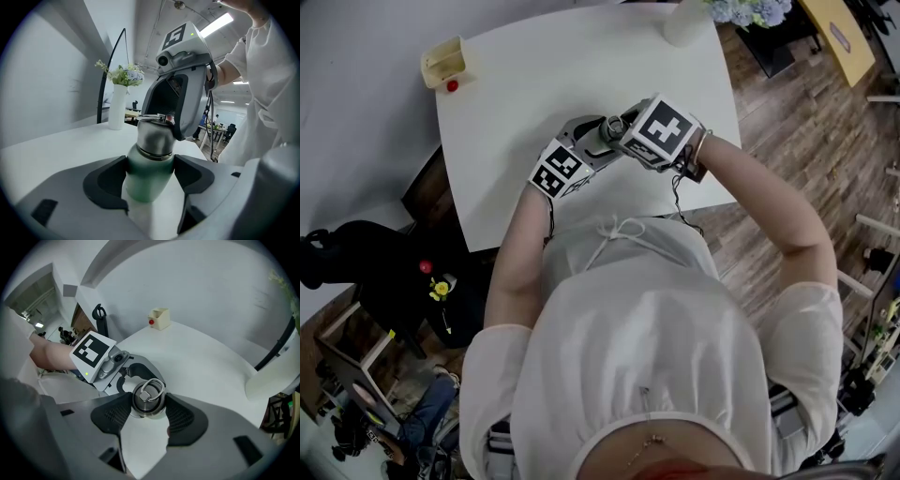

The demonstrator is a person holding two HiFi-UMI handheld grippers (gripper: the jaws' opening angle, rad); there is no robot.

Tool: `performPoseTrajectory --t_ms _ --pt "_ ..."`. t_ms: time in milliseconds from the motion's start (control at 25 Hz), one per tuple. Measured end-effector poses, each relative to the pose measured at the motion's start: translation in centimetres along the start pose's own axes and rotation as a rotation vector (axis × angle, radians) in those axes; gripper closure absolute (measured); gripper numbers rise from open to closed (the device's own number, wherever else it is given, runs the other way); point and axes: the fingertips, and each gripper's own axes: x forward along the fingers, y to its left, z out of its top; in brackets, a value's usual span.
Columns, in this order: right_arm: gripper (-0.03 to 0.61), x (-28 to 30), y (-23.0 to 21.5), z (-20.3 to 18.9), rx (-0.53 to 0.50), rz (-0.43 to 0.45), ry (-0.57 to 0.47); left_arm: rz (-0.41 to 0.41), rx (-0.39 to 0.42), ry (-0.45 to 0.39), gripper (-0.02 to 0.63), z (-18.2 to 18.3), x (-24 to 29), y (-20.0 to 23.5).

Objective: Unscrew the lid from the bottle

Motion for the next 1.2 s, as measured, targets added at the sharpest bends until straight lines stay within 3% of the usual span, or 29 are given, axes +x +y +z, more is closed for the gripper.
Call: performPoseTrajectory --t_ms 360,560,1000,1200 --pt "0.337 0.0 0.3 -0.5 -0.183 0.011 0.06 0.0 -0.002 -0.004 0.28 -0.2 0.0 0.1" --pt "0.337 0.2 0.9 -0.6 -0.432 0.048 0.121 -0.002 -0.003 -0.003 0.281 -0.2 0.1 0.0" --pt "0.339 0.6 1.7 -0.9 -0.879 0.167 0.246 -0.001 -0.01 -0.008 0.28 -0.4 0.1 0.1" --pt "0.339 0.6 1.7 -1.0 -1.03 0.192 0.276 0.002 -0.015 -0.005 0.279 -0.4 0.1 0.2"
